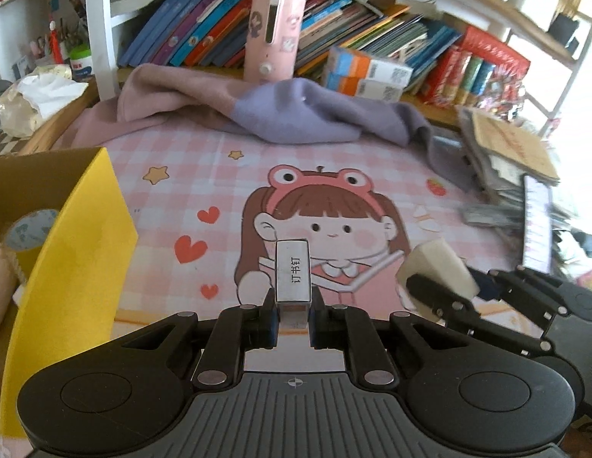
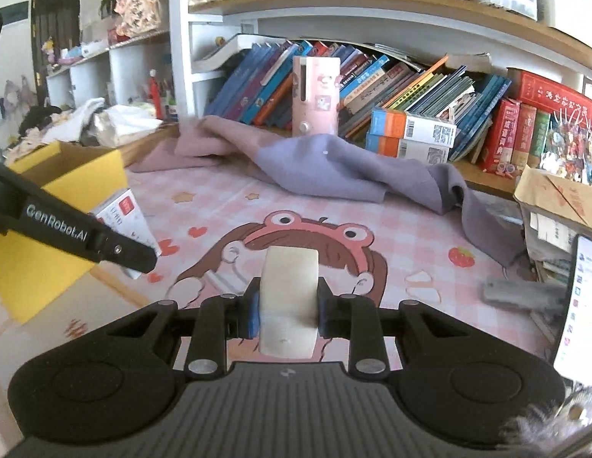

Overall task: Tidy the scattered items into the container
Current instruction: 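Lift and carry the white box and white charger toward the yellow box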

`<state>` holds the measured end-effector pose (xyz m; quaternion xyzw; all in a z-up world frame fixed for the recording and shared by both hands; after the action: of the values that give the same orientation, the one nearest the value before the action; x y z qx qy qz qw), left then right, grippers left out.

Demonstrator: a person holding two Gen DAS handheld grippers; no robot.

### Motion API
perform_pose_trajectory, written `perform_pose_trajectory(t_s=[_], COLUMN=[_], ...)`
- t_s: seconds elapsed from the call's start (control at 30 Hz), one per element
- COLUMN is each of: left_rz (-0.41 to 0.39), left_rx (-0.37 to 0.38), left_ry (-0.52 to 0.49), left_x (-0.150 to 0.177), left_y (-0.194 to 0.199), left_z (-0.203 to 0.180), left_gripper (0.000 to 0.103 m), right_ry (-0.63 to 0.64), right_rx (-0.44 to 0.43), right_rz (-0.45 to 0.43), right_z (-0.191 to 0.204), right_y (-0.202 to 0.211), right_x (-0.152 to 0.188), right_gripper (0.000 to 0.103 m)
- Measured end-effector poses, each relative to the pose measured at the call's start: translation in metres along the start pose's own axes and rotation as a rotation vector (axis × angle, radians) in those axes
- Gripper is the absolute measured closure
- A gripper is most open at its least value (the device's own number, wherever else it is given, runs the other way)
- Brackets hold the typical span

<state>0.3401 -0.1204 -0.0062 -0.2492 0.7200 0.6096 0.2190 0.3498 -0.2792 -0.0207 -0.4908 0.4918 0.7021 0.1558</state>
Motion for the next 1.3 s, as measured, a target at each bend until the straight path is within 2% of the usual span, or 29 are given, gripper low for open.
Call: perform_pose_trajectory(t_s=[0.2, 0.37, 0.53, 0.63, 0.83, 1.07, 1.3], left_rz=[-0.013, -0.015, -0.028, -0.048, -0.117, -0.148, -0.168], left_rx=[0.024, 0.099, 0.16, 0.19, 0.232, 0.273, 0.307], left_ry=[-0.111, -0.081, -0.047, -0.027, -0.067, -0.101, -0.084], left_x=[0.017, 0.036, 0.058, 0.062, 0.071, 0.096, 0.125], left_y=[0.042, 0.066, 0.077, 0.083, 0.106, 0.135, 0.172], left_z=[-0.005, -0.004, 0.002, 0.013, 0.028, 0.051, 0.091], left_gripper=[0.09, 0.09, 0.09, 0.09, 0.09, 0.09, 0.09], right_ry=[-0.003, 0.005, -0.008, 0.015, 0.021, -0.022, -0.02], right_rx=[-0.048, -0.042, -0.03, -0.005, 0.064, 0.125, 0.165], right_rz=[0.042, 0.09, 0.079, 0.057, 0.022, 0.008, 0.007], right_z=[0.005, 0.014, 0.034, 0.048, 0.074, 0.11, 0.164], right_y=[0.046, 0.07, 0.086, 0.099, 0.12, 0.139, 0.156], right_x=[0.004, 0.008, 0.005, 0.002, -0.002, 0.005, 0.016], right_gripper=[0.078, 0.078, 0.078, 0.078, 0.078, 0.078, 0.078])
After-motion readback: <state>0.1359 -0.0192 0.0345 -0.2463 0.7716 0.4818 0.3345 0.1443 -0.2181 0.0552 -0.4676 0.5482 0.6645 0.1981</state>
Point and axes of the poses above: each gripper's, at about its wrist camera, not at the fingertips, and y roughly against the way its jaws point, z to its left, x to its underside, the point moved 1 cm from there along -y, roughly the way its jaws point, and after that the axes turned 1 degree about -z, right-handed, at the moved point
